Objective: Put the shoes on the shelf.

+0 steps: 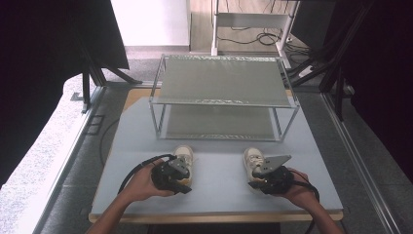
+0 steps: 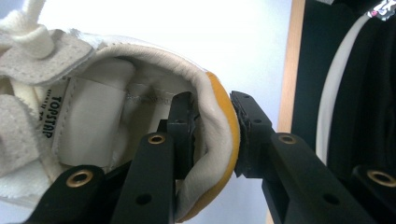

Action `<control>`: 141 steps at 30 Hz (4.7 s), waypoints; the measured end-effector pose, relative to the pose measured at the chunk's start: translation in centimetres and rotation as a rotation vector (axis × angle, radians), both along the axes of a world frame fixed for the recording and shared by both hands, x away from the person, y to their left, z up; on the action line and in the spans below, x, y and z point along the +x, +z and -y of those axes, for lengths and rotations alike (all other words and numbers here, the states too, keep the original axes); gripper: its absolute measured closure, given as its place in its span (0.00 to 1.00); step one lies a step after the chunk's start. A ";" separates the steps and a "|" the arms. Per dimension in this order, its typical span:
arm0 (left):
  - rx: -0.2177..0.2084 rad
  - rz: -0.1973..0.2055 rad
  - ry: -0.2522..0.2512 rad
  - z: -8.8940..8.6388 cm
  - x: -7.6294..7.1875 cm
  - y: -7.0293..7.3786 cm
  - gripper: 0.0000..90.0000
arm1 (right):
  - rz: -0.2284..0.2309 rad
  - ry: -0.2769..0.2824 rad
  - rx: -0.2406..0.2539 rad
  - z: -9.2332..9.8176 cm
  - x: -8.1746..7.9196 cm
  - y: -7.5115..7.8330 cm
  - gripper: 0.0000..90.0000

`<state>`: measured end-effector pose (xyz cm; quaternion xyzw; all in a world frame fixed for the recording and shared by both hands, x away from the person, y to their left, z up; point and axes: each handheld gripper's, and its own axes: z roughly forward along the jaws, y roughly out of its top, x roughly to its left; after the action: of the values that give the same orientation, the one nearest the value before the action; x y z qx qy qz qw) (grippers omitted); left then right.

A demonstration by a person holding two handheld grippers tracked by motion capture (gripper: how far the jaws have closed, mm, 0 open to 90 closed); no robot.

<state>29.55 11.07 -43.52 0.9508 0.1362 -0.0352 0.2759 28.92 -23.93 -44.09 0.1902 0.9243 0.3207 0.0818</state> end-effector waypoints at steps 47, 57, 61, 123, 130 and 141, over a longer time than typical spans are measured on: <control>0.035 0.222 -0.040 8.9 11.2 1.6 0.79 | 0.117 0.021 -0.101 -5.5 11.4 2.3 0.78; 0.021 0.202 -0.013 9.2 13.4 0.2 0.78 | 0.128 0.004 -0.102 -6.8 13.2 1.4 0.78; 0.025 0.196 -0.019 9.2 14.1 -0.5 0.78 | 0.120 0.001 -0.099 -7.4 14.2 1.0 0.78; -0.050 0.199 0.565 5.1 14.0 -4.5 0.94 | 0.178 -0.473 0.034 -3.3 12.8 -3.6 0.90; -0.047 0.175 0.567 5.2 14.4 -4.4 0.97 | 0.187 -0.465 0.039 -3.5 12.8 -3.7 0.95; -0.024 0.164 0.560 5.3 15.0 -4.1 0.99 | 0.195 -0.460 0.047 -3.7 12.8 -3.9 0.99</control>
<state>44.59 5.81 -47.59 0.8725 0.3702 0.1177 0.2964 41.71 -20.20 -47.95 0.3657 0.8367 0.3317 0.2369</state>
